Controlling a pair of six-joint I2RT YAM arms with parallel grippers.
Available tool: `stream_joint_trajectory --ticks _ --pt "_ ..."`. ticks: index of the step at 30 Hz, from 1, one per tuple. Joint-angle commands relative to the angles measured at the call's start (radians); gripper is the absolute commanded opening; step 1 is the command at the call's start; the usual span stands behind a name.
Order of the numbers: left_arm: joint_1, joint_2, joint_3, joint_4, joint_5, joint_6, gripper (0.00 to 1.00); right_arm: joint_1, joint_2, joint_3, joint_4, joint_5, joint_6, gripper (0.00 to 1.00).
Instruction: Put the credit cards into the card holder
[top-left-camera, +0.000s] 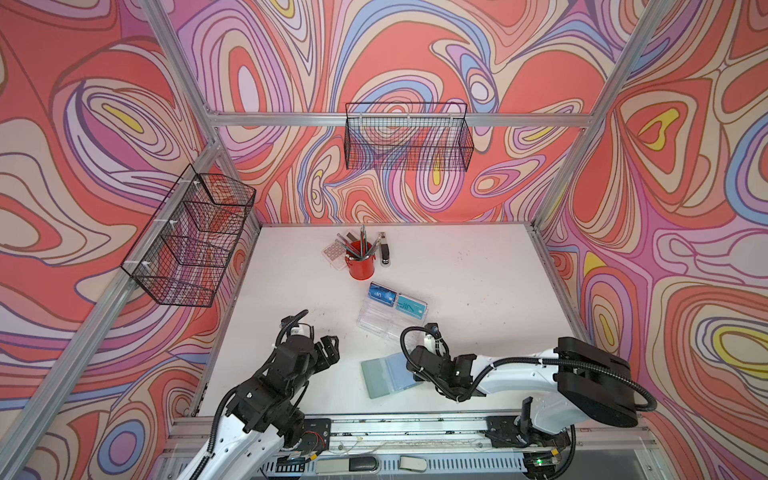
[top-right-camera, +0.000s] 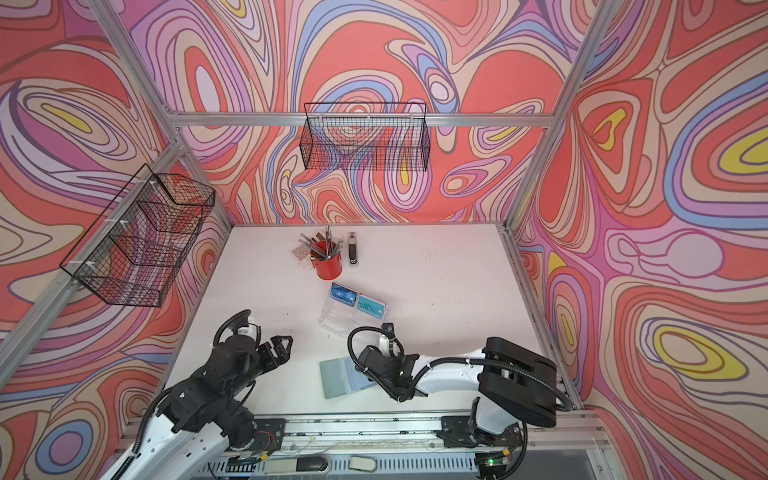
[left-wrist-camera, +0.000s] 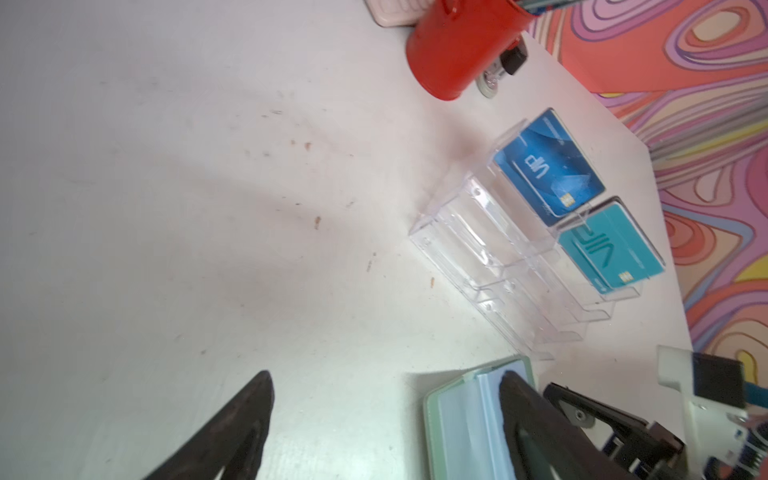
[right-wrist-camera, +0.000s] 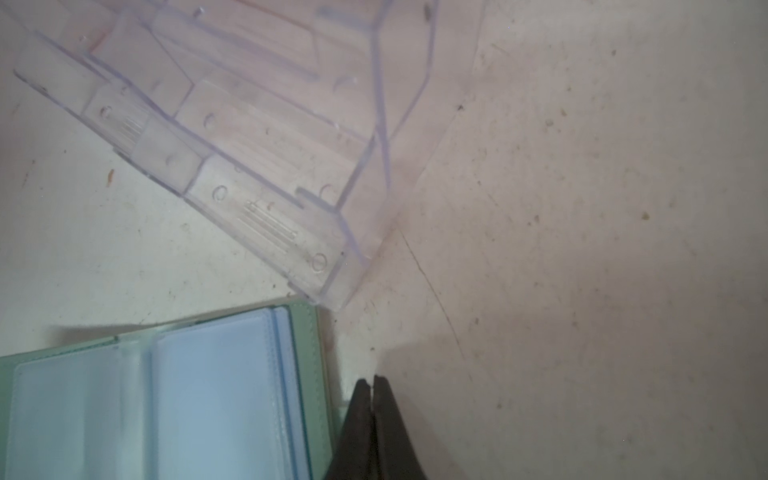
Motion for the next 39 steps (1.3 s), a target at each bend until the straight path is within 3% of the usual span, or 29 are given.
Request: stream_joint_trajectory --ticks 1,6,12,16,18,22,27,29,33,39 --pt "-0.004 -0.043 -0.015 -0.186 -0.196 -0.085 0.89 -0.005 -0.046 -0.025 0.067 -0.03 0.028 0.17" --pt "-0.004 -0.084 -0.018 -0.224 -0.242 -0.137 0.87 -0.019 -0.125 0.095 -0.124 0.048 -0.079 0.5" --pt "-0.004 -0.12 -0.055 -0.176 -0.177 -0.101 0.87 -0.139 -0.209 0.277 -0.321 0.082 -0.325 0.62" --pt "-0.004 -0.126 -0.059 -0.17 -0.176 -0.095 0.84 -0.247 -0.159 0.453 -0.383 0.081 -0.566 0.73" --pt "-0.004 -0.128 -0.058 -0.172 -0.185 -0.095 0.83 -0.291 -0.09 0.563 -0.427 0.056 -0.665 0.74" --pt "-0.004 -0.136 -0.059 -0.174 -0.19 -0.096 0.83 -0.411 0.072 0.739 -0.488 -0.219 -0.827 0.63" --pt "-0.004 -0.148 -0.061 -0.174 -0.192 -0.095 0.83 -0.549 0.212 0.816 -0.55 -0.451 -0.84 0.61" --pt "-0.004 -0.15 -0.062 -0.174 -0.193 -0.096 0.83 -0.574 0.211 0.785 -0.513 -0.529 -0.838 0.64" --pt "-0.004 -0.15 -0.063 -0.174 -0.193 -0.097 0.83 -0.584 0.203 0.755 -0.488 -0.604 -0.845 0.68" --pt "-0.004 -0.144 -0.065 -0.17 -0.185 -0.097 0.83 -0.583 0.176 0.746 -0.482 -0.608 -0.844 0.73"
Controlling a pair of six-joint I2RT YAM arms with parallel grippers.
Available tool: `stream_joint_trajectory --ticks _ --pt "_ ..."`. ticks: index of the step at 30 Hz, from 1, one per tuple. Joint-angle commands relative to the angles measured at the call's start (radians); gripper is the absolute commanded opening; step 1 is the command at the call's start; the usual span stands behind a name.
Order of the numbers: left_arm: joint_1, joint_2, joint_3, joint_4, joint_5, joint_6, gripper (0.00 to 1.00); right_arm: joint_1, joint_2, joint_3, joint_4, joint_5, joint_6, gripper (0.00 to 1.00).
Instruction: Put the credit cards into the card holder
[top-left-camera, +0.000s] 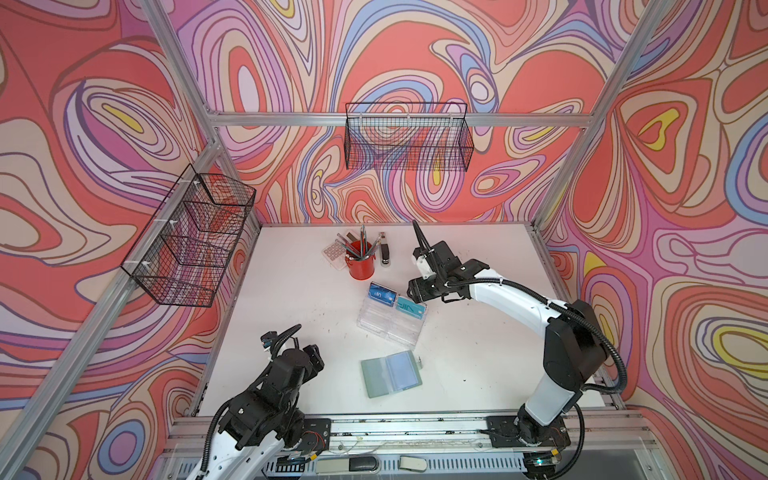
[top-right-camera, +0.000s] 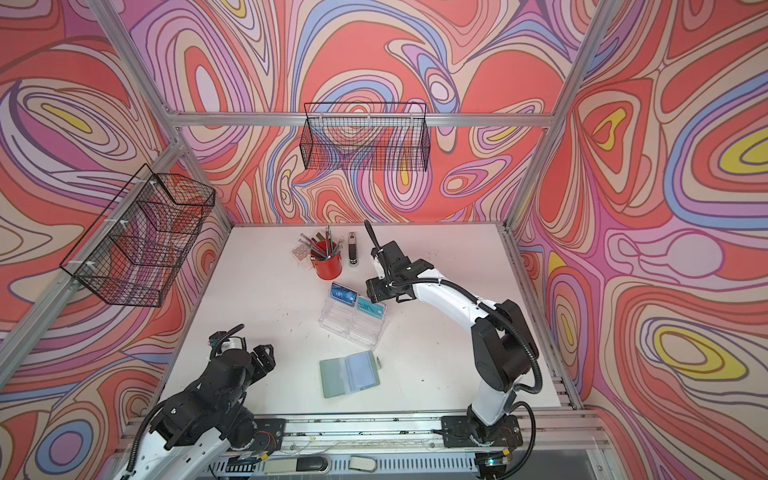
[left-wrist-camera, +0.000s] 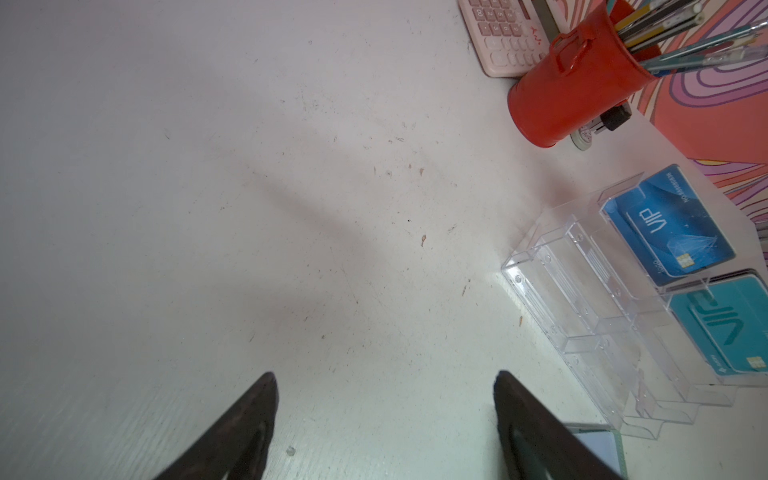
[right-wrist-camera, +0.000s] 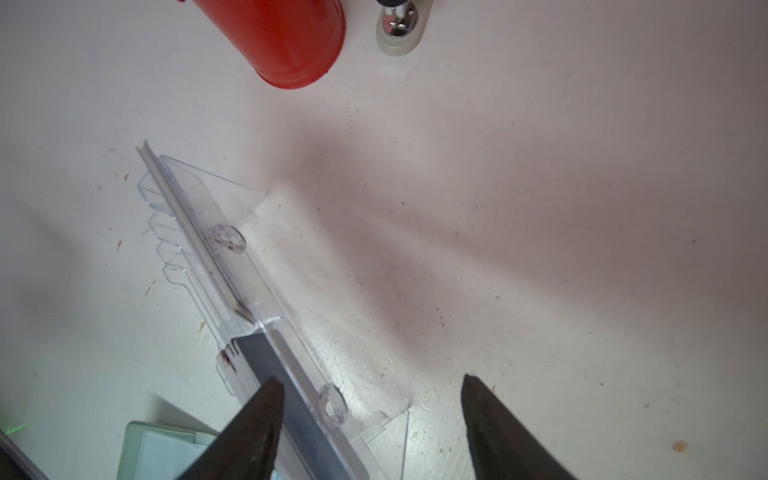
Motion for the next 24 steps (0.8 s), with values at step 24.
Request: stream_joint_trajectory --ticks 24 --pt "-0.003 -0.003 -0.017 -0.014 -0.013 -0.009 0.83 0.009 0.113 -0.009 -0.015 -0.12 -0.014 0.75"
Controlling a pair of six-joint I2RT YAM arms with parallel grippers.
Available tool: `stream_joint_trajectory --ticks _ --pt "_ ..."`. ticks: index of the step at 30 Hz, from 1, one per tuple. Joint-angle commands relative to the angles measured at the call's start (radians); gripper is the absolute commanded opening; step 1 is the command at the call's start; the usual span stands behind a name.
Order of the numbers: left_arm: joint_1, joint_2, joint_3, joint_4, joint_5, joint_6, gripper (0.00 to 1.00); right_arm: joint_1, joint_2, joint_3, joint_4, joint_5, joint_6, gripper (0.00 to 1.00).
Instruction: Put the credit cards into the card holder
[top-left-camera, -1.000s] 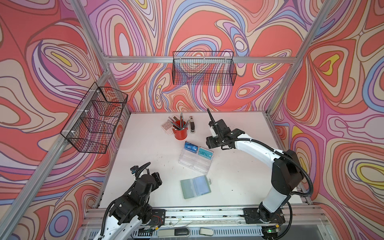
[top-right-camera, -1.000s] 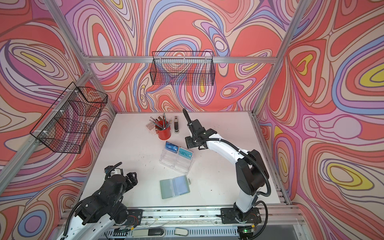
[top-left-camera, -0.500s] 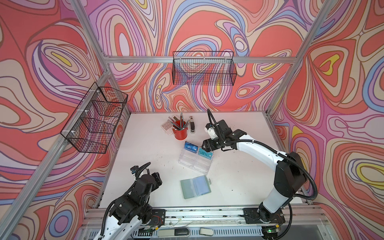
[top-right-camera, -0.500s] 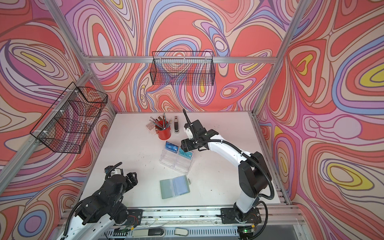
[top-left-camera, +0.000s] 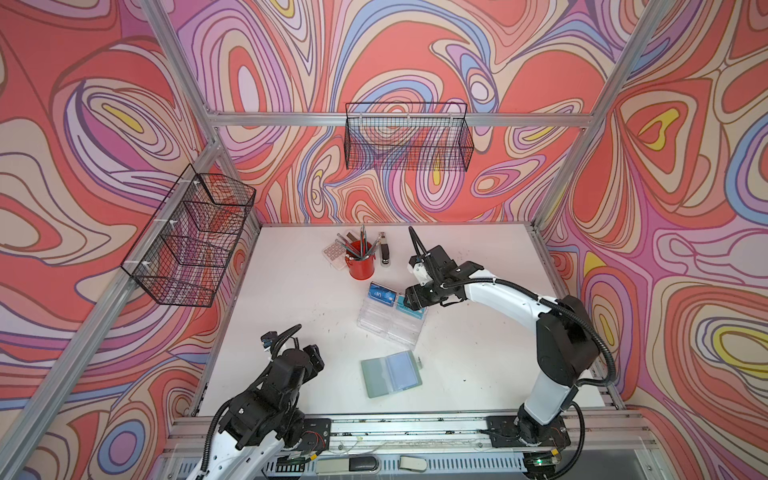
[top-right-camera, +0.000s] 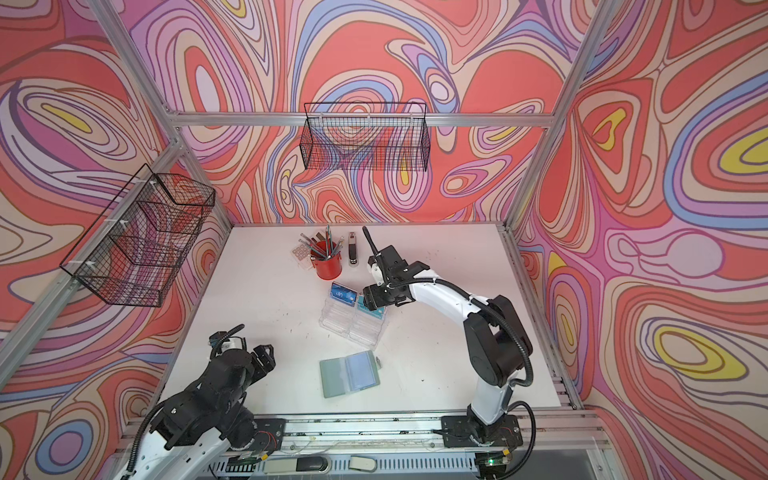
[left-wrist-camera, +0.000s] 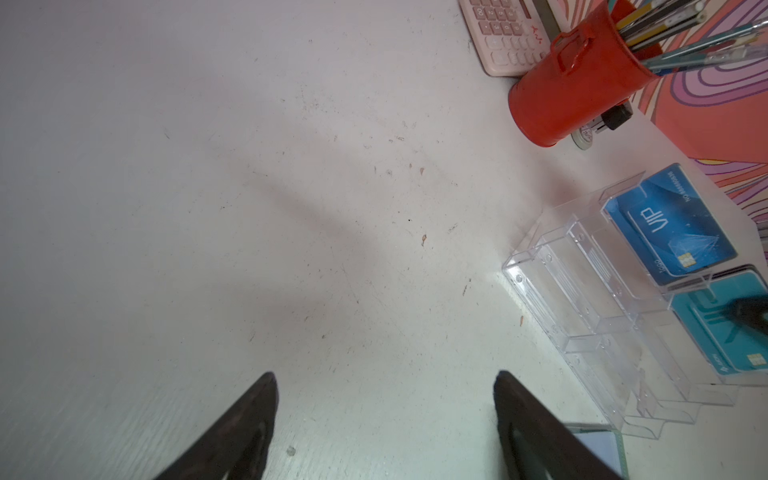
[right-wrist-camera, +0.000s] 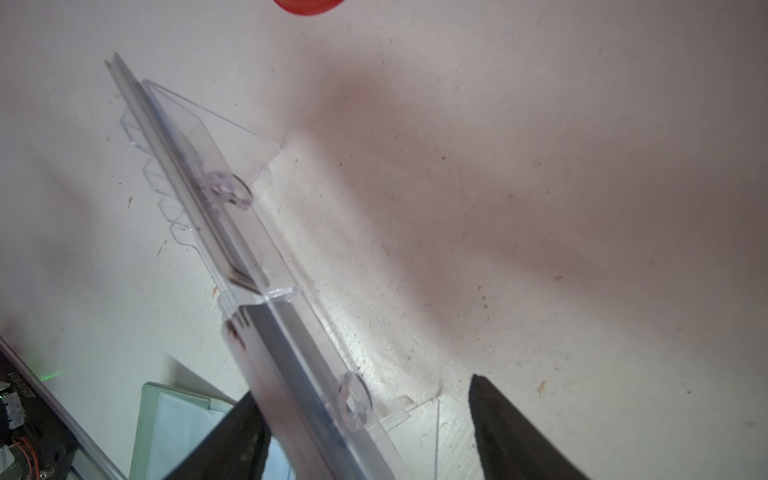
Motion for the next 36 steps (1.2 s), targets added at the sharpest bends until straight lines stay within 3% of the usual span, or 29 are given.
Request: stream_joint_trajectory --ticks 1,9,17,30,36 --pt "-0.003 -0.003 -0.015 -0.016 -0.012 -0.008 0.83 0.01 0.049 0.009 0.006 -0.019 -0.004 0.74" --pt "-0.003 -0.01 -0.016 -0.017 -0.014 -0.008 0.83 0.014 0.085 0.009 0.018 -0.022 0.0 0.57" --pt "-0.003 -0.01 -0.016 -0.014 -0.011 -0.008 0.83 0.014 0.085 0.002 0.018 0.024 0.017 0.3" --pt "-0.003 -0.01 -0.017 -0.016 -0.015 -0.009 0.84 0.014 0.081 -0.002 0.019 0.153 0.093 0.13" --pt "-0.003 -0.009 -0.017 -0.018 -0.016 -0.009 0.83 0.012 0.069 0.004 0.003 0.264 0.14 0.11"
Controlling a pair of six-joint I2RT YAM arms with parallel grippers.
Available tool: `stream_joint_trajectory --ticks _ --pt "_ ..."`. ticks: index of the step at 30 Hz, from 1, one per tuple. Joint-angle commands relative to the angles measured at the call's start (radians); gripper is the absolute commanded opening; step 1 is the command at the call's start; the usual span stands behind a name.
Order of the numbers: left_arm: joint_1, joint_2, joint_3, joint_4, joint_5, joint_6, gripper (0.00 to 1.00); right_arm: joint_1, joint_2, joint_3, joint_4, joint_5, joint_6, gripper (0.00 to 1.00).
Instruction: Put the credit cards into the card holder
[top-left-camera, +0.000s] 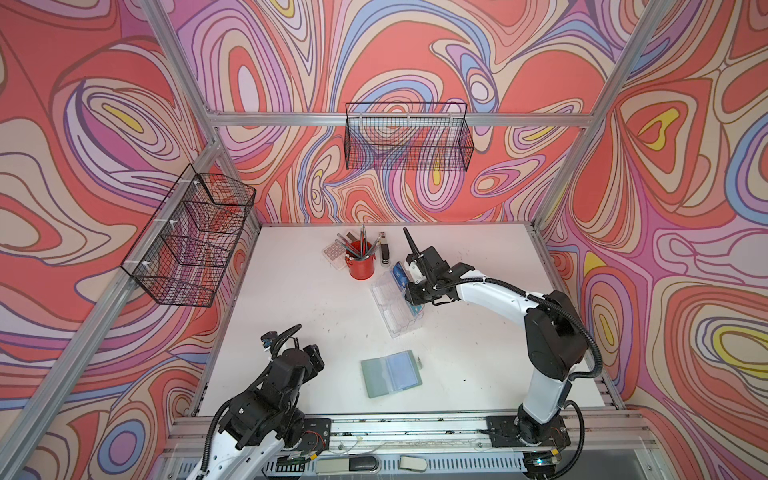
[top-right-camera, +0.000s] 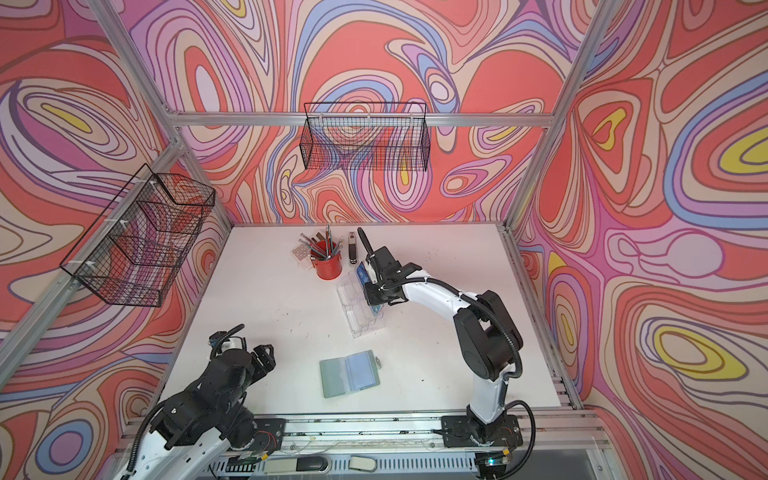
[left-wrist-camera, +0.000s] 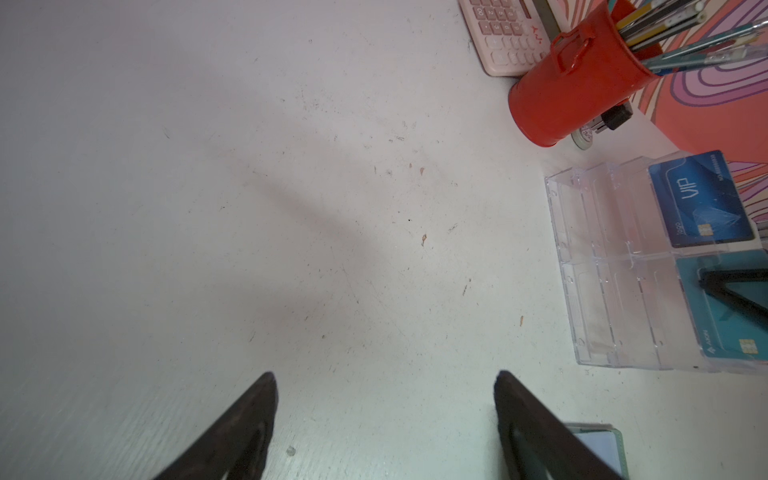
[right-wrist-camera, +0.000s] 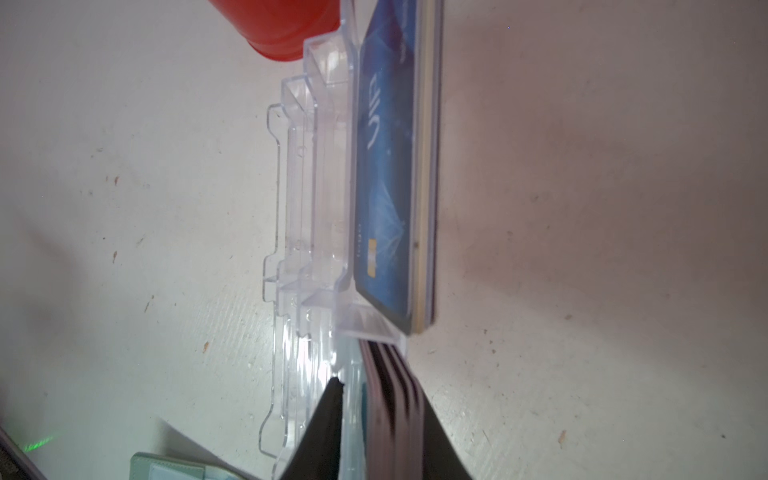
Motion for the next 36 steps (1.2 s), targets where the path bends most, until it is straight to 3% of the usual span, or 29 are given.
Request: stream_joint_trajectory --ticks 1,7,20,29,36 --pt "-0.003 -0.009 -0.016 -0.017 -0.016 -0.009 0.83 -0.009 0.024 -0.016 -0.084 0.181 0.04 0.11" --pt "-0.003 -0.009 -0.018 -0.018 -0.015 -0.009 0.83 -0.032 0.016 -0.026 -0.099 0.257 0.057 0.12" --pt "-0.003 -0.011 -0.016 -0.017 -0.011 -0.007 0.84 -0.104 -0.01 -0.05 -0.1 0.267 0.044 0.21" --pt "-0.003 -0.011 -0.017 -0.017 -0.013 -0.008 0.84 -0.106 -0.069 -0.042 -0.104 0.264 0.045 0.48" --pt "-0.003 -0.007 -0.016 -0.014 -0.013 -0.007 0.84 -0.104 -0.199 -0.105 -0.065 0.177 0.058 0.47"
